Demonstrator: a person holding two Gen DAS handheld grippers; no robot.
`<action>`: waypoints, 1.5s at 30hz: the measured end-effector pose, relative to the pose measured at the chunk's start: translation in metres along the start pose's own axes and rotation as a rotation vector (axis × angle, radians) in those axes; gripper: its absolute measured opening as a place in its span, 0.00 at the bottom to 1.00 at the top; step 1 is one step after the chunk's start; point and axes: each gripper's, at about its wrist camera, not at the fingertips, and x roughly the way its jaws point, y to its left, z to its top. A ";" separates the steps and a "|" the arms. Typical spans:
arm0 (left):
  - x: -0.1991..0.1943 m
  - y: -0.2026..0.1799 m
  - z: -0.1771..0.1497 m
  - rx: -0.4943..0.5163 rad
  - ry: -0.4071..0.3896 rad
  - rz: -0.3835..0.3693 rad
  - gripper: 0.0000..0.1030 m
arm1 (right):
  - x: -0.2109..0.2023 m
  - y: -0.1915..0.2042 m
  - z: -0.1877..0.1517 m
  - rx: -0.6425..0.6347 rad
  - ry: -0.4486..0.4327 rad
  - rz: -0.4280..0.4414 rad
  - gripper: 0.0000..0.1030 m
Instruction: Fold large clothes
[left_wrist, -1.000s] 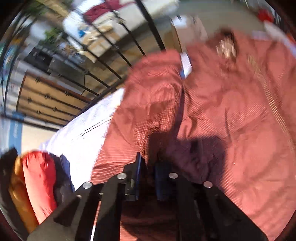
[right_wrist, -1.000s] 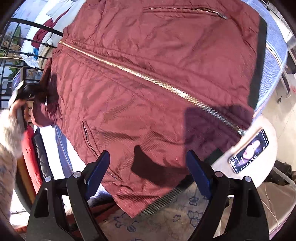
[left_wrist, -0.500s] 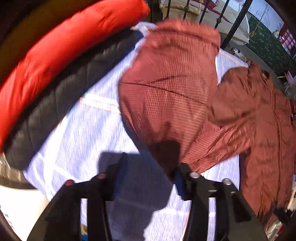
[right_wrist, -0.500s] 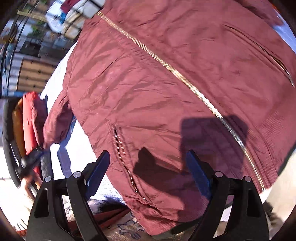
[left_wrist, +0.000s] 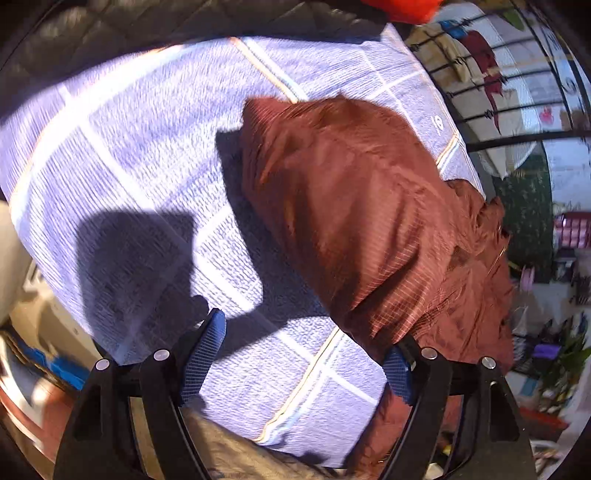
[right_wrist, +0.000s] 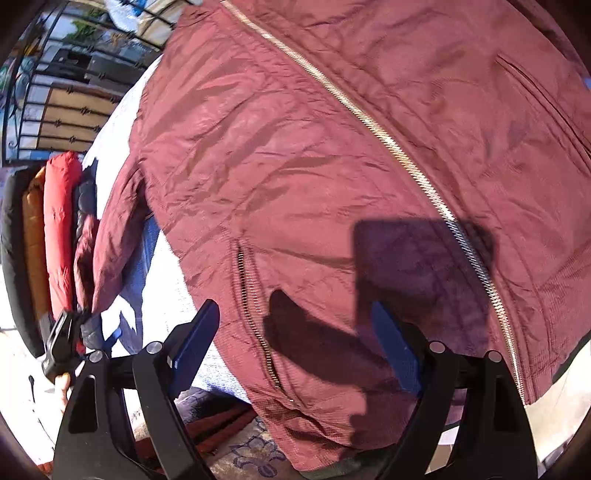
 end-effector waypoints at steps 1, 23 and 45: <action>-0.006 -0.005 -0.002 0.022 -0.020 0.010 0.74 | -0.002 -0.005 0.001 0.010 -0.002 0.001 0.81; -0.082 -0.107 -0.046 0.486 -0.023 0.008 0.78 | -0.145 -0.273 0.159 0.826 -0.523 0.347 0.81; -0.046 -0.214 -0.086 0.696 0.048 0.019 0.78 | -0.198 -0.198 0.352 -0.037 -0.535 -0.352 0.06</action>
